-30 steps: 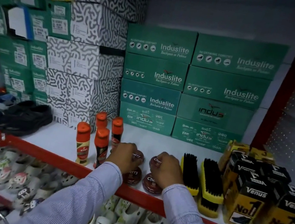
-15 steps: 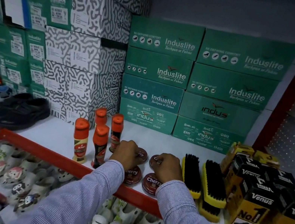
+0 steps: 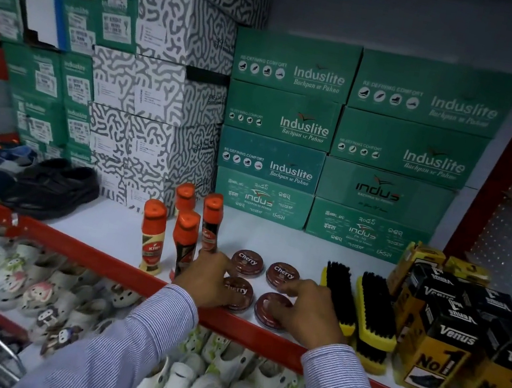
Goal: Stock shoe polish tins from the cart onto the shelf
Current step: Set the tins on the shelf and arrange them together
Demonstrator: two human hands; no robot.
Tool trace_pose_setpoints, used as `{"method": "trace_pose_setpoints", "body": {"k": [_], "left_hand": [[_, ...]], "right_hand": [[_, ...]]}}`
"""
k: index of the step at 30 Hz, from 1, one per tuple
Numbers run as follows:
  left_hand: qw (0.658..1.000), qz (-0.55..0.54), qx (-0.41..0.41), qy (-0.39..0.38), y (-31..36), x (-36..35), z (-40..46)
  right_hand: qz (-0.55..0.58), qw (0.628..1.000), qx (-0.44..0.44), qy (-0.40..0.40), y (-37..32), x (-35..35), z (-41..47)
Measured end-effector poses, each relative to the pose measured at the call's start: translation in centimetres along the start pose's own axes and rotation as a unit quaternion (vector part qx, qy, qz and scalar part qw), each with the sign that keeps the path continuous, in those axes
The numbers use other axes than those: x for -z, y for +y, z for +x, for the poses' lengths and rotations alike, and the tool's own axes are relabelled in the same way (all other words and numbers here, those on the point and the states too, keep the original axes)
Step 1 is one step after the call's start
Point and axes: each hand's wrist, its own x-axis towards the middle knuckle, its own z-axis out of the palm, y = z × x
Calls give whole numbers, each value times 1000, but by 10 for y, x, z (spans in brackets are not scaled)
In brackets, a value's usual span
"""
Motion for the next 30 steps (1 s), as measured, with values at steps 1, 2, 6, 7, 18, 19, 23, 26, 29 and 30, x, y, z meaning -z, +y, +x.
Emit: {"method": "trace_pose_setpoints", "body": {"k": [1,2,6,7,18,19,23,26,29,30], "left_hand": [[1000,2,-1,-9,1,0,-5],[1000,0,-2,-14,2,0,-9],[1000,-18,-5,-9,6,0,-14],[1000,-21,-7,-7,7,1,-15],[999,-41,15,-3,2,-2,-20],[999,-42,13,-1,1,-2,-20],[999,-47,9,5,0,-5,-21],[998,-55,7,6,-1,-8,-21],[998,-62,4,7,-2,-9,-21],[998,-61,2,8,-3,-10,-20]], "right_hand": [[-13,1000,-2,-15,1,-3,-2],[-19,1000,-1,-19,1,-6,-4],[-12,1000,7,8,-2,-11,-6],[-10,1000,11,15,-3,-11,-6],[13,998,35,54,-8,-16,-14],[11,998,36,54,-9,-17,-15],[20,997,37,62,-8,-18,-17],[30,997,40,62,-9,-17,-19],[43,996,38,65,-9,-18,-21],[43,996,36,67,-10,-18,-21]]}}
